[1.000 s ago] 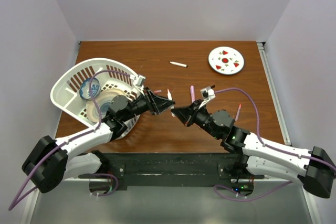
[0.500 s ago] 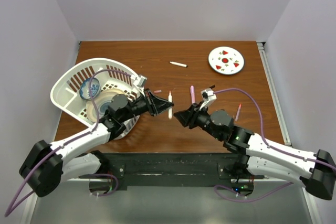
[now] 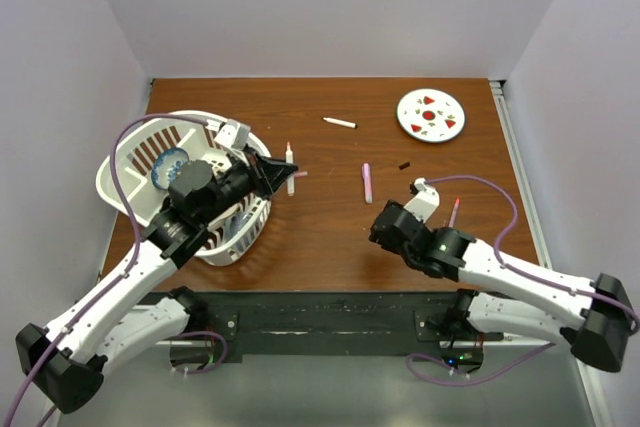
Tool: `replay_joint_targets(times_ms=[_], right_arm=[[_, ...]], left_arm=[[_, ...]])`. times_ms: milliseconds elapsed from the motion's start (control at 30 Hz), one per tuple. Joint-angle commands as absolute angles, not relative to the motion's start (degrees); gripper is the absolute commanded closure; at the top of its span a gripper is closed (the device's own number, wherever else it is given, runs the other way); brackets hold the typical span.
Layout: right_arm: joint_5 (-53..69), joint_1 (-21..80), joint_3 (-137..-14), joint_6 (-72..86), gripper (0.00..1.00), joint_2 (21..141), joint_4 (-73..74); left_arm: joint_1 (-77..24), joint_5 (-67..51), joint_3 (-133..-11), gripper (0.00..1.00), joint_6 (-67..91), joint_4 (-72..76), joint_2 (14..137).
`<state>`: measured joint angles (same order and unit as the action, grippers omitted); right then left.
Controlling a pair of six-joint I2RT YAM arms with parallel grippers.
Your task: Insert the pens into the pen caps
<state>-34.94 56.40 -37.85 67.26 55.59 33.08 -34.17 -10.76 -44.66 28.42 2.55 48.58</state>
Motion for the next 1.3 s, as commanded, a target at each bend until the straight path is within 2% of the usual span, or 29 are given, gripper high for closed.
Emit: replay_joint_targets(times_ms=[0,67,167,467,1033,1267], right_arm=[[-36.9,50.3,-49.6,86.7,0.47,68.3,50.8],[-31.7,45.6,-53.1,89.5,0.49,72.4,55.2],[-27.3,43.2,-52.7,93.8,0.54,76.7,53.3],[-20.6,39.2,-52.7,103.0,0.53,83.0,50.8],[-20.2,39.0,-51.8,105.5,0.56,87.5,51.5],[-19.4,39.0,-51.6,103.5,0.53,89.1,49.7]], left_arm=[[-34.0,-7.8,-45.9,1.00,23.1,-4.0,46.0],[-34.0,-7.4,-45.3,1.00,22.9,-4.4,45.2],[-34.0,-6.9,-44.8,1.00,22.9,-4.7,43.7],[-34.0,-7.1,-44.7,1.00,22.8,-5.0,42.8],[-34.0,-6.5,-44.6,1.00,22.9,-4.7,42.2],[-34.0,-6.0,-44.5,1.00,22.8,-4.7,41.9]])
